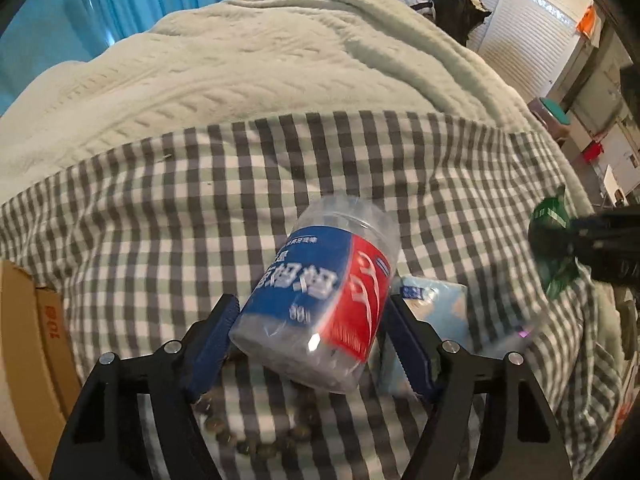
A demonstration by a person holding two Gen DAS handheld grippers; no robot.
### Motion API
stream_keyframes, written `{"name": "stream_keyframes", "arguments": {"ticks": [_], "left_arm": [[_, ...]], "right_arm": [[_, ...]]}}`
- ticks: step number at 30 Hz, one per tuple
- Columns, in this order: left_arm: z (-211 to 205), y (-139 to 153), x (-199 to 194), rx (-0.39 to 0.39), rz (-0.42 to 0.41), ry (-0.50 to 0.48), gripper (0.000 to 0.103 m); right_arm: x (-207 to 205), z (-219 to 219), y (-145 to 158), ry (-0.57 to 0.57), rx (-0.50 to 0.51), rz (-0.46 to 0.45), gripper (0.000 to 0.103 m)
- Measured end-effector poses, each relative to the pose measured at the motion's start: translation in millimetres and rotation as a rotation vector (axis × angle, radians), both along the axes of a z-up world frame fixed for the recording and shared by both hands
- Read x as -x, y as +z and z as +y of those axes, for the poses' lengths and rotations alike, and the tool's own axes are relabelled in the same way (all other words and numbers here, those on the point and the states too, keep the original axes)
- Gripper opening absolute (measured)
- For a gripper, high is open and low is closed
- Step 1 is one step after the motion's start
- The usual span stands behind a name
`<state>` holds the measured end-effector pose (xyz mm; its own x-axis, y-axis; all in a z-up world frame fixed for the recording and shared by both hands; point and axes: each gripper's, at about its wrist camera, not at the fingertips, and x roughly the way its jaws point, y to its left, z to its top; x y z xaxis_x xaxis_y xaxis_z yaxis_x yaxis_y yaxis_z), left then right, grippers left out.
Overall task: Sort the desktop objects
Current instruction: 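Carry the floss tub and green packet into the box and release both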
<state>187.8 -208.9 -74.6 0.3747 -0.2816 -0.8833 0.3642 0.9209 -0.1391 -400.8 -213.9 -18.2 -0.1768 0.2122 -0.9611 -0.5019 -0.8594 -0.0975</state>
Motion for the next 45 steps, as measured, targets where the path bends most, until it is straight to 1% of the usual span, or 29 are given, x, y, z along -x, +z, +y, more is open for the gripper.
{"name": "stream_keyframes", "arguments": {"ticks": [2,4,5,9,11,14,18,20,22,25,27,28,31,33,36,39,40,41,42,43,44,45], "left_arm": [[5.6,9.7,3.5,0.015,0.011,0.009,0.073],[13.3,22.6,7.6,0.043,0.007,0.029,0.069],[20.4,31.6,11.3,0.064,0.007,0.047,0.069],[43.5,55.7,25.1,0.137,0.02,0.098,0.067],[50.8,67.7,33.9,0.148,0.018,0.106,0.067],[60.7,91.2,50.5,0.141,-0.019,0.127,0.066],[86.2,134.6,71.2,0.184,-0.066,0.179,0.067],[109.3,162.2,82.4,0.21,-0.102,0.224,0.067],[129.7,181.2,91.1,0.226,-0.134,0.273,0.067],[168.5,202.4,105.2,0.208,-0.174,0.359,0.067],[197.5,205.0,109.6,0.184,-0.183,0.413,0.067],[216.6,201.7,110.7,0.176,-0.173,0.45,0.067],[260.6,184.6,112.7,0.144,-0.141,0.542,0.067],[285.4,171.2,112.9,0.103,-0.121,0.579,0.067],[305.3,151.0,111.5,0.04,-0.102,0.609,0.067],[317.1,139.9,110.2,0.043,-0.093,0.596,0.067],[317.9,138.5,108.2,0.038,-0.096,0.595,0.067],[318.7,137.5,106.7,0.027,-0.101,0.602,0.067],[319.7,138.3,105.4,0.024,-0.112,0.61,0.068],[320.6,139.6,103.7,0.025,-0.121,0.615,0.075],[322.1,140.8,100.9,0.03,-0.123,0.622,0.081],[323.8,142.7,99.9,0.036,-0.128,0.635,0.091]], "right_arm": [[0.2,-7.9,13.8,0.018,-0.019,0.017,0.03],[-0.7,-21.8,35.2,0.045,-0.041,0.052,0.03],[7.5,-22.3,43.4,0.058,-0.042,0.059,0.03],[11.2,-60.6,79.6,0.111,-0.078,0.128,0.03],[21.3,-73.7,95.0,0.128,-0.083,0.154,0.03],[14.6,-100.1,118.2,0.154,-0.094,0.199,0.03],[15.8,-143.3,148.7,0.217,-0.087,0.272,0.03],[18.7,-165.1,155.5,0.245,-0.073,0.299,0.03],[24.2,-193.7,160.1,0.291,-0.043,0.321,0.03],[35.1,-237.5,162.1,0.365,-0.003,0.344,0.03],[43.3,-267.1,162.2,0.409,0.031,0.357,0.03],[47.3,-280.9,159.5,0.426,0.056,0.363,0.03],[63.7,-314.7,144.2,0.466,0.127,0.35,0.03],[75.1,-331.9,132.6,0.481,0.136,0.339,0.03],[95.2,-349.7,114.6,0.495,0.168,0.318,0.03],[111.8,-355.7,102.5,0.474,0.213,0.329,0.032],[115.4,-354.3,99.8,0.468,0.225,0.332,0.034],[118.8,-355.1,98.3,0.464,0.231,0.335,0.04],[122.2,-356.5,98.3,0.459,0.229,0.343,0.048],[122.7,-359.8,101.9,0.455,0.217,0.357,0.052],[123.4,-359.0,103.4,0.455,0.201,0.372,0.059],[123.2,-358.7,107.4,0.461,0.182,0.39,0.06]]}}
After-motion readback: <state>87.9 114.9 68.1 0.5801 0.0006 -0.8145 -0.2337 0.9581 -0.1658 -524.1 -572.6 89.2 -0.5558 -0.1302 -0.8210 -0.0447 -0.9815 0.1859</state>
